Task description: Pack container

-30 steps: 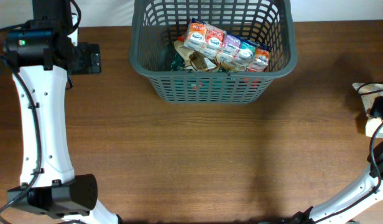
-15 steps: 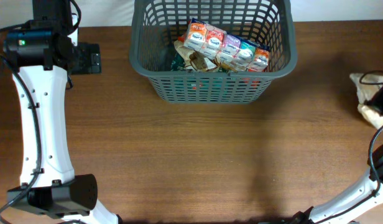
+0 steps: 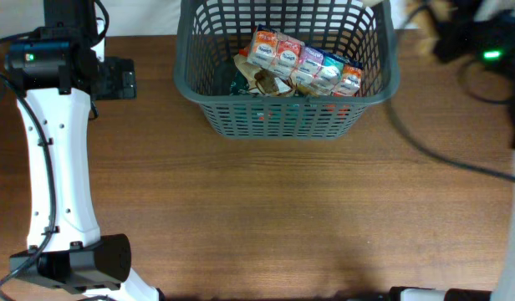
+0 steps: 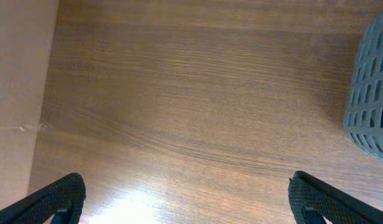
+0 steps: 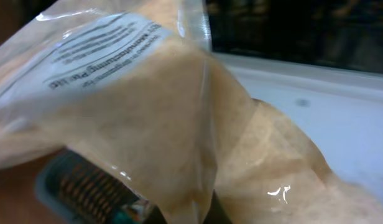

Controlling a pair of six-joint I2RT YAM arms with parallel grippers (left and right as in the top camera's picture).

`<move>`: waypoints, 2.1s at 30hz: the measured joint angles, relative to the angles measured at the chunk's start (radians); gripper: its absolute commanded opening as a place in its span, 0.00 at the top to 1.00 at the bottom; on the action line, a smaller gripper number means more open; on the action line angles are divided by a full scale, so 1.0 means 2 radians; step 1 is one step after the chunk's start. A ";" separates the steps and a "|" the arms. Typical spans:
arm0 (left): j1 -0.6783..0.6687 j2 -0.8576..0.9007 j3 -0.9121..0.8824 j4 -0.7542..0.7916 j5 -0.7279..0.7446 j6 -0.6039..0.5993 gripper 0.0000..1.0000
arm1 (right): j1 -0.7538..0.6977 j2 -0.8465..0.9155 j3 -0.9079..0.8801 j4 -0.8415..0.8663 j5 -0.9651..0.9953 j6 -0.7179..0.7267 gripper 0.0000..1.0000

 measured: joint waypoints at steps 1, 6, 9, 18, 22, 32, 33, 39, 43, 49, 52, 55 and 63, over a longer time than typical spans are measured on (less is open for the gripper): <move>0.000 0.000 0.000 -0.001 0.000 0.000 0.01 | 0.037 0.004 0.000 -0.004 0.021 -0.015 0.96; 0.000 0.000 0.000 0.000 0.000 0.000 0.01 | 0.149 0.093 0.000 0.024 0.136 -0.085 0.96; 0.000 0.000 0.000 0.000 0.000 0.000 0.01 | 0.186 0.166 -0.006 0.049 0.181 -0.111 0.96; 0.000 0.000 0.000 0.000 0.000 0.000 0.01 | 0.198 0.265 -0.009 0.069 0.219 -0.129 0.78; 0.000 0.000 0.000 0.000 0.000 0.000 0.01 | 0.200 0.265 -0.009 0.064 0.211 -0.127 0.45; 0.000 0.000 0.000 0.000 0.000 0.000 0.01 | 0.200 0.169 -0.008 0.028 0.232 -0.123 0.14; 0.000 0.000 0.000 0.000 0.000 0.000 0.01 | 0.200 0.144 -0.008 0.029 0.248 -0.123 0.14; 0.000 0.000 0.000 0.000 0.000 0.000 0.01 | 0.144 0.028 0.003 0.009 0.338 -0.122 0.09; 0.000 0.000 0.000 0.000 0.000 0.000 0.01 | 0.034 0.030 0.003 -0.005 0.362 -0.077 0.06; 0.000 0.000 0.000 0.000 0.000 0.000 0.01 | -0.126 0.083 0.003 -0.028 0.358 0.003 0.07; 0.000 0.000 0.000 0.000 0.000 0.000 0.01 | -0.172 0.136 0.002 -0.060 0.352 0.032 0.06; 0.000 0.000 0.000 0.000 0.000 0.000 0.01 | -0.185 0.183 -0.001 -0.072 0.335 0.043 0.02; 0.000 0.000 0.000 0.000 0.000 0.000 0.01 | -0.184 0.199 -0.005 -0.069 0.309 0.048 0.01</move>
